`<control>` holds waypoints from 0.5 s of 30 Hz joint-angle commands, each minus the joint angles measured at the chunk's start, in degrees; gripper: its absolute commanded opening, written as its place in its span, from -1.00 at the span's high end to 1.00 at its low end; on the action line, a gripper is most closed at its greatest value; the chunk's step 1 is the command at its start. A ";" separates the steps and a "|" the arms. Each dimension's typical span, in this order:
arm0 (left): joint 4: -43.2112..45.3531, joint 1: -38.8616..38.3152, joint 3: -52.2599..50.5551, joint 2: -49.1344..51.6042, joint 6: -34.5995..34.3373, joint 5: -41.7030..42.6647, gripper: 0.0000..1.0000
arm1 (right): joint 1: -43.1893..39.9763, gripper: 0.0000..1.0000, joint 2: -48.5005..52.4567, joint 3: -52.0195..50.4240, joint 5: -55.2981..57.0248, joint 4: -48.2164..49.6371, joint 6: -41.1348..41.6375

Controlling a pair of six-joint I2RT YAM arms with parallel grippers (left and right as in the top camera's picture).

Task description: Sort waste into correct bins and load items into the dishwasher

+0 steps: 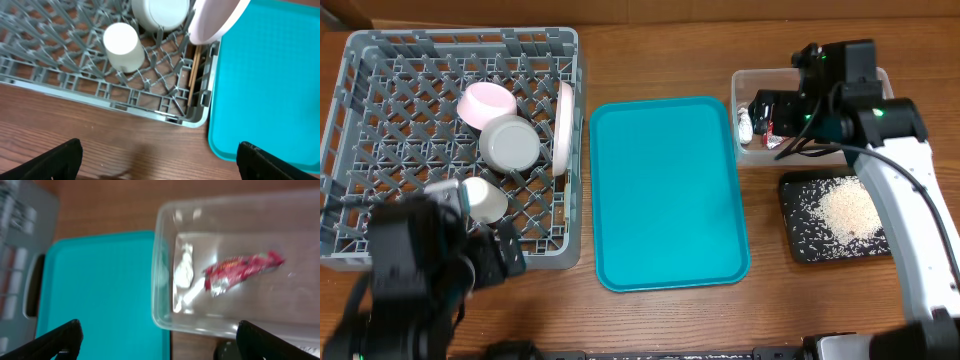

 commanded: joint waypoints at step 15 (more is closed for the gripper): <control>2.29 -0.04 -0.72 -7.98 0.76 -2.54 -1.00 | -0.26 -1.00 -26.56 1.01 4.52 -10.78 -0.22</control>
